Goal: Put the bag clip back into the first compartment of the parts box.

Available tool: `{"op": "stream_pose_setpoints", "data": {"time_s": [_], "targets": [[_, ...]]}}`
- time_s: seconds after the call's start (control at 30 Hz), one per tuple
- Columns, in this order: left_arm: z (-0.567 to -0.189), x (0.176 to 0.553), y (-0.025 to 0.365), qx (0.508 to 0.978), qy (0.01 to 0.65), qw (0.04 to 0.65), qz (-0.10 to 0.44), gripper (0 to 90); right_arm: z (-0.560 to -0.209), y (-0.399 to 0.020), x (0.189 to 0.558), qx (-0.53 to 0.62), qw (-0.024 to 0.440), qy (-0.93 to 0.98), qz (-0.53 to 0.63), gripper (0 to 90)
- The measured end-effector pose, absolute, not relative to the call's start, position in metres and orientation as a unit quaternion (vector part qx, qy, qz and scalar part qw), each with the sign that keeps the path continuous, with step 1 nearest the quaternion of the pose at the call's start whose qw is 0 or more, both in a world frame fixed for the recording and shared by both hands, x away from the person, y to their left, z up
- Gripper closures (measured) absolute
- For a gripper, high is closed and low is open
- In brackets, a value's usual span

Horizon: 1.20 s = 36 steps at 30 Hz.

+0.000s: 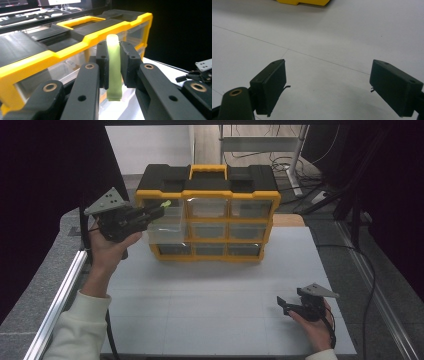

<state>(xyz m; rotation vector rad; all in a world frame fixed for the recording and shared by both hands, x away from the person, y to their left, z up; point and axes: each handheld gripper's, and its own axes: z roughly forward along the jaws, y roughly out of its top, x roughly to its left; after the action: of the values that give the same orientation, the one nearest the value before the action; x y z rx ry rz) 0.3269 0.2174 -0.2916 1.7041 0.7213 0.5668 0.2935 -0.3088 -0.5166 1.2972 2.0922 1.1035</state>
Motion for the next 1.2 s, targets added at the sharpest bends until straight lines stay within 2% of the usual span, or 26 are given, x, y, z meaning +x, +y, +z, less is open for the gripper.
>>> {"op": "stream_pose_setpoints", "data": {"time_s": [0.8,0.87,0.9,1.03,1.2], "targets": [[-0.298,0.338,0.216,0.725,0.329,0.549,0.253,76.3,-0.517,-0.309,0.293,0.468,0.217,0.758,0.399,13.9],[-0.298,0.339,0.216,0.726,0.326,0.554,0.244,69.1,-0.517,-0.309,0.293,0.468,0.216,0.758,0.399,13.9],[-0.298,0.338,0.215,0.726,0.325,0.554,0.246,61.4,-0.517,-0.309,0.293,0.468,0.216,0.758,0.399,13.9],[-0.297,0.334,0.214,0.719,0.323,0.564,0.245,40.8,-0.517,-0.308,0.294,0.469,0.215,0.758,0.399,13.9],[-0.299,0.327,0.213,0.725,0.315,0.566,0.234,27.2,-0.517,-0.308,0.294,0.468,0.217,0.758,0.398,13.9]]}}
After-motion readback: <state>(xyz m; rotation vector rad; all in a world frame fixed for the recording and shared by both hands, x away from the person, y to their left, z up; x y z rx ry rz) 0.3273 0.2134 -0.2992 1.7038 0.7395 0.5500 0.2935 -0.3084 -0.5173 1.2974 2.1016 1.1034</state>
